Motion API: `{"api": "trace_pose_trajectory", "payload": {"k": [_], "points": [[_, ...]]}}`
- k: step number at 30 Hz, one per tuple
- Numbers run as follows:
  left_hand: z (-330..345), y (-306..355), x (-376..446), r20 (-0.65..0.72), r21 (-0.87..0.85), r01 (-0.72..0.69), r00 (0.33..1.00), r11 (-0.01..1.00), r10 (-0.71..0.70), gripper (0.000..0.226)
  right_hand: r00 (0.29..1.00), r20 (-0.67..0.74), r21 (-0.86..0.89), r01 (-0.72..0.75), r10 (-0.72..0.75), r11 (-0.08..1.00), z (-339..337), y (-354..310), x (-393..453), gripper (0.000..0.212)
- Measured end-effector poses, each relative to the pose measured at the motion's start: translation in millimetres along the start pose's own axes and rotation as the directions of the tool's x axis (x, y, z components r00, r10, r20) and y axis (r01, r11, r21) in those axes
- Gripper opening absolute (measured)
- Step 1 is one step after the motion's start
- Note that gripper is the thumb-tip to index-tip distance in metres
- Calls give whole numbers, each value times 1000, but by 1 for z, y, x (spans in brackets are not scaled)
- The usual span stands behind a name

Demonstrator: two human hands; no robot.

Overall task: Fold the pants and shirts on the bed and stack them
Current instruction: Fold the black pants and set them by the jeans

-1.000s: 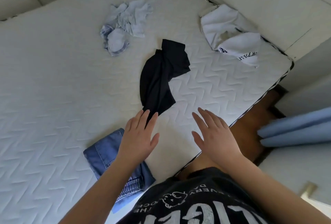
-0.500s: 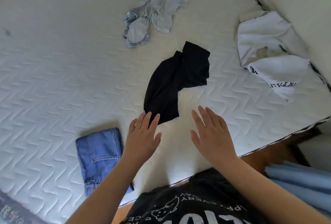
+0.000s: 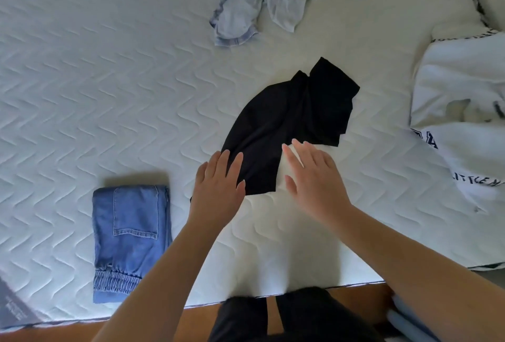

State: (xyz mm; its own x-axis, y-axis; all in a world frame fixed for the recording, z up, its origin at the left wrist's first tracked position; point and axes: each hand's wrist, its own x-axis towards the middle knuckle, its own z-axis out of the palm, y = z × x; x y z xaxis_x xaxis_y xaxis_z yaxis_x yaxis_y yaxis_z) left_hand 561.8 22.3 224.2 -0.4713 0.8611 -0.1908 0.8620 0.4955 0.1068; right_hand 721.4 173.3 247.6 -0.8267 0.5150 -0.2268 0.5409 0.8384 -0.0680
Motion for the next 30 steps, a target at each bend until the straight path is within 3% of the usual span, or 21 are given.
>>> {"api": "trace_pose_trajectory", "payload": {"k": [4,15,19,22,26,28,30], "points": [[43,-18,35,4,-16,-24,1000,1000,24,58,999,30,-16,-34,34,999,41,4,54,59],[147,-41,169,-62,-25,-72,996,997,71,62,987,-124,-64,-110,101,992,133,40,203,62],[181,-33,212,-10,-32,-29,1000,999,29,70,988,-107,-106,-120,109,987,158,59,242,66],[200,-26,234,66,-150,84,995,985,-75,77,992,-68,-133,-114,106,985,174,69,259,73],[212,-24,248,168,-341,253,964,905,-206,80,962,112,-30,-247,248,969,188,77,276,92],[212,-25,249,247,-435,278,951,856,-184,70,951,130,-4,-281,279,960,193,76,278,89],[209,-22,247,262,-518,239,958,821,-114,57,965,45,0,-259,259,966,193,76,276,70]]}}
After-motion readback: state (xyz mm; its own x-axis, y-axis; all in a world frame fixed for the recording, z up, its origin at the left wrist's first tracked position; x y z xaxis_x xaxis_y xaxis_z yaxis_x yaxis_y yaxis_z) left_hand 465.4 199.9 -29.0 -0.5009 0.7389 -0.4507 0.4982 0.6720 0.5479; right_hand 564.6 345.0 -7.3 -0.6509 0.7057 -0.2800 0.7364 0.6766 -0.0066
